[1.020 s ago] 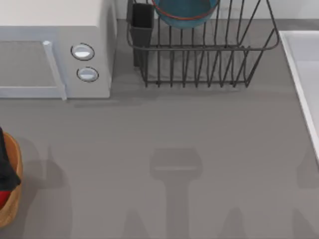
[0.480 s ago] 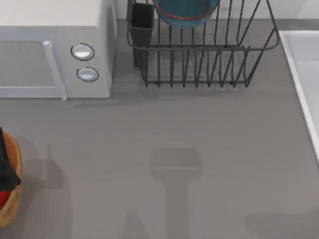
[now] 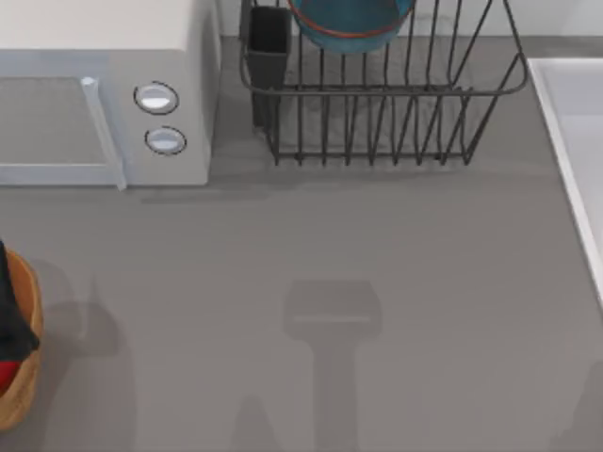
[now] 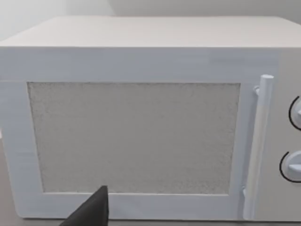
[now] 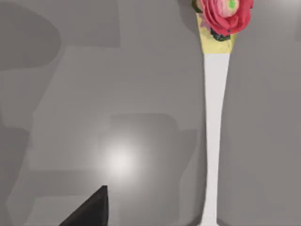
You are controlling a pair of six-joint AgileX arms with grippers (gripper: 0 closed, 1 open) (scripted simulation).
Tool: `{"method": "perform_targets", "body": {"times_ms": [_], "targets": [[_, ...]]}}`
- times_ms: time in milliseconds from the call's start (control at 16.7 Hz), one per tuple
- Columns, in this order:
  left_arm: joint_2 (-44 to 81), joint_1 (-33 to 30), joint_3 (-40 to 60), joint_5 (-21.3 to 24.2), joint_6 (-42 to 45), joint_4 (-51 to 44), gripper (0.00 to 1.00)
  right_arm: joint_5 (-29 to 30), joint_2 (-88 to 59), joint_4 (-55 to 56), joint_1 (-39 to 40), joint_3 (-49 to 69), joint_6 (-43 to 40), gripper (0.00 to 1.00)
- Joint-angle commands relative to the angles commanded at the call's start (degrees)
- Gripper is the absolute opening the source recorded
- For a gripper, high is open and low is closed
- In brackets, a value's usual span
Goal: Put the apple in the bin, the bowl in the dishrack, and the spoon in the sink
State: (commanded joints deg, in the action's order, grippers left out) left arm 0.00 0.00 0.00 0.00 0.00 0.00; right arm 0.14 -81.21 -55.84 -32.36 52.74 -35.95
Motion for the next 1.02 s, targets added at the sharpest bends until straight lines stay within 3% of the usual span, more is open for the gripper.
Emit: {"method": "perform_targets", "body": {"times_ms": [600, 1020], "targets": [[0.0, 0.0, 0.0, 0.0, 0.0, 0.0, 1.0, -0.43, -5.95, -2.86, -2.14, 3.16, -2.33, 1.0], [0.0, 0.0, 0.0, 0.0, 0.0, 0.0, 1.0, -0.46, -14.26, 15.43, -2.06, -6.14, -2.01, 1.0]]}}
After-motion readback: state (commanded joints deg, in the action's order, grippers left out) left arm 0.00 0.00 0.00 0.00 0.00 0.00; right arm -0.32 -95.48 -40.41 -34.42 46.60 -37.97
